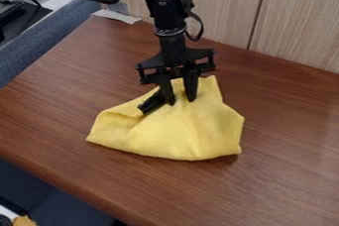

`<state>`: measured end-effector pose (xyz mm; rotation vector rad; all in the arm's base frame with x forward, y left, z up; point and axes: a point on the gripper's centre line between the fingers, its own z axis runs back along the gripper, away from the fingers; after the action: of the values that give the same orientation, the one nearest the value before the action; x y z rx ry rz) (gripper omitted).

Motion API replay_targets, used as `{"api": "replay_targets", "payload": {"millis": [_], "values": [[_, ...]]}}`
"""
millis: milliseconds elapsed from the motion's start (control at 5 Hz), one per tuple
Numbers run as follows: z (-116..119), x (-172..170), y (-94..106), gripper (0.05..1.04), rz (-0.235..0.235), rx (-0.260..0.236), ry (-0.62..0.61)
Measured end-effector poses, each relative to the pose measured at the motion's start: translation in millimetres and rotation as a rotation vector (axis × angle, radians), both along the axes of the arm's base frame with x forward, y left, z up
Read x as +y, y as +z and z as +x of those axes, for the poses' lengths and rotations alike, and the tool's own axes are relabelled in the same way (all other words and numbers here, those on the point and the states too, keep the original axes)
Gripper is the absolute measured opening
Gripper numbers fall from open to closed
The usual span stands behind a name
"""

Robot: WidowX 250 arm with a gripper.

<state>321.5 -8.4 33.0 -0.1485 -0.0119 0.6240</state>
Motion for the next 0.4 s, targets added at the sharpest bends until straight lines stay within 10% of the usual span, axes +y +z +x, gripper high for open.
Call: {"api": "replay_targets", "payload": {"millis": [400], "values": [[-9.2, 0.7, -7.8, 0.058, -0.003, 0.018, 0.005]]}}
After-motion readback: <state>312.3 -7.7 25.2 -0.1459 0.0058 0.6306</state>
